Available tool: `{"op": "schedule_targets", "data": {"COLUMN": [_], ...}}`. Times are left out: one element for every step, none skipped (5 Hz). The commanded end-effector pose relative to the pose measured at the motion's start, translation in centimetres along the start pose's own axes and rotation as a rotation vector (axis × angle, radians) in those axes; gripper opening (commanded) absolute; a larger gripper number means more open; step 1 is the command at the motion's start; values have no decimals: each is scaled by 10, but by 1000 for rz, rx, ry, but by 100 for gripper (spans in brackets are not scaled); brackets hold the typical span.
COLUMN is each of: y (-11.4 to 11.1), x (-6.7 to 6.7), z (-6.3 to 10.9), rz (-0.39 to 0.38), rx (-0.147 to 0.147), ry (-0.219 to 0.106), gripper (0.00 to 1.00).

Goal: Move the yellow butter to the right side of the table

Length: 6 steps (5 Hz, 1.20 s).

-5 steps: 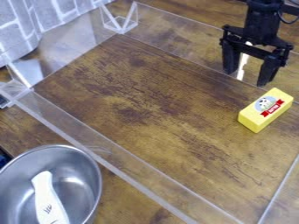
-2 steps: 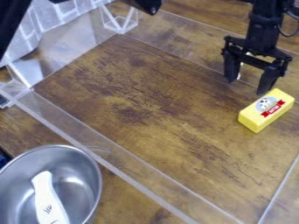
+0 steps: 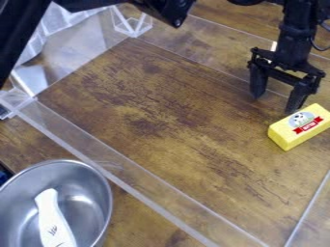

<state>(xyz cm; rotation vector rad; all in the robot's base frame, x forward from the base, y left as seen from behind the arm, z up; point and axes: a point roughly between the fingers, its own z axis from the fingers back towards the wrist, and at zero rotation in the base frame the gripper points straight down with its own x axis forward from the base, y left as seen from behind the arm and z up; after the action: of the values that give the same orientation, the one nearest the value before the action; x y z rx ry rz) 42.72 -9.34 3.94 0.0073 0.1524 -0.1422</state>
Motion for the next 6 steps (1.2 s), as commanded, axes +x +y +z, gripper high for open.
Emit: {"op": "schedule_targets", "data": {"y": [-8, -9, -8, -8, -8, -6], "x": [-8, -16, -16, -11, -6, -5], "z": [73, 88, 79, 62, 45, 37], "rz": [-24, -29, -28, -28, -26, -26], "rx": [6, 11, 4, -2, -6, -11], "ry": [-154, -162, -147, -124, -99, -95], "gripper": [100, 100, 100, 100, 100, 100]}}
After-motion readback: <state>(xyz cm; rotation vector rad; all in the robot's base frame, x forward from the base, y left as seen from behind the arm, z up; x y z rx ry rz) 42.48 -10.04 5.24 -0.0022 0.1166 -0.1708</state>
